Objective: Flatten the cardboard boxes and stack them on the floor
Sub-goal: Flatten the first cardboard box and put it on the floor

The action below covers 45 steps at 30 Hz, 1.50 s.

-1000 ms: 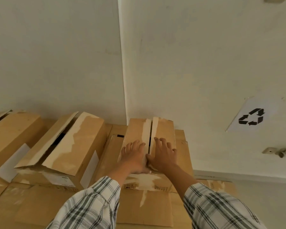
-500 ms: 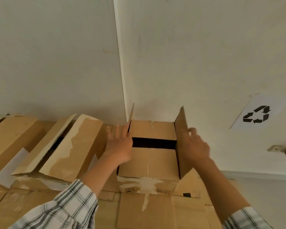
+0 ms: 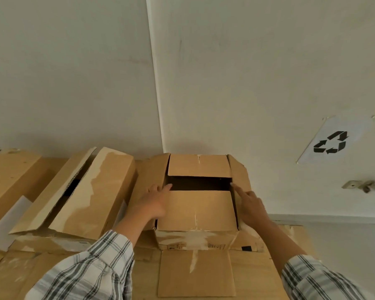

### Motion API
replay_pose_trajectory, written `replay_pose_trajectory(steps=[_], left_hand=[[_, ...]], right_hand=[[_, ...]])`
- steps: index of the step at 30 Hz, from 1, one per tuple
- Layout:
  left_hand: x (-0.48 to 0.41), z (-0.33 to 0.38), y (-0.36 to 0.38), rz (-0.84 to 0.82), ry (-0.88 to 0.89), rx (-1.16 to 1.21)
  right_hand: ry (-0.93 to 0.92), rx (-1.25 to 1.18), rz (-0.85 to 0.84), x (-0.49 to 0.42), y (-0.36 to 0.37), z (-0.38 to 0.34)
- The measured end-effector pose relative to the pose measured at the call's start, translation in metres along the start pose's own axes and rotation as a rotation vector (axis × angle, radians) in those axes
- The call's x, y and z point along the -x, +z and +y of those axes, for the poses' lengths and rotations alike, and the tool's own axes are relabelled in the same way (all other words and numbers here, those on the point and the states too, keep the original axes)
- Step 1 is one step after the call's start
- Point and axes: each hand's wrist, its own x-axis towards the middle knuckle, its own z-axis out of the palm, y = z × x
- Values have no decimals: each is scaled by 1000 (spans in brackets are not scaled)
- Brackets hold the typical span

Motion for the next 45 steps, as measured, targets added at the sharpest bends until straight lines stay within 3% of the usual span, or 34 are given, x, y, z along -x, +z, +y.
replay_pose_trajectory(steps=[3, 7, 9, 12, 15, 17, 19, 25, 29, 33, 39, 41, 45], left_hand=[[0, 3, -13, -26, -19, 149], [15, 15, -44, 3, -134, 780], [25, 13, -58, -29, -172, 921], [35, 6, -60, -191, -142, 778], [34, 2, -48, -331, -28, 304], [33, 4, -28, -331, -20, 113], [33, 4, -4, -243, -61, 18], [30, 1, 38, -65, -65, -128], [28, 1, 28, -104, -68, -158], [18, 6, -9, -161, -73, -107], [-31, 0, -47, 5, -32, 18], [-45, -4, -57, 95, -15, 3], [-73, -16, -73, 181, -7, -74]], right_hand=[[60, -208, -54, -3, -11, -17], [233, -754, -131, 0, -46, -28], [299, -862, -275, 3, -63, -20], [199, -639, -518, 12, -75, -12], [-113, -150, -642, 26, -73, -17], [-182, -29, -602, 32, -54, -18], [-117, 4, -507, 36, -26, -18], [-28, 316, -272, 54, 23, -24], [-13, 436, -356, 43, 1, -40], [-98, 329, -319, -5, -26, -76], [-82, 318, -416, -66, -8, -115], [-49, 327, -283, -74, 0, -125], [-39, 298, 149, -97, 5, -144]])
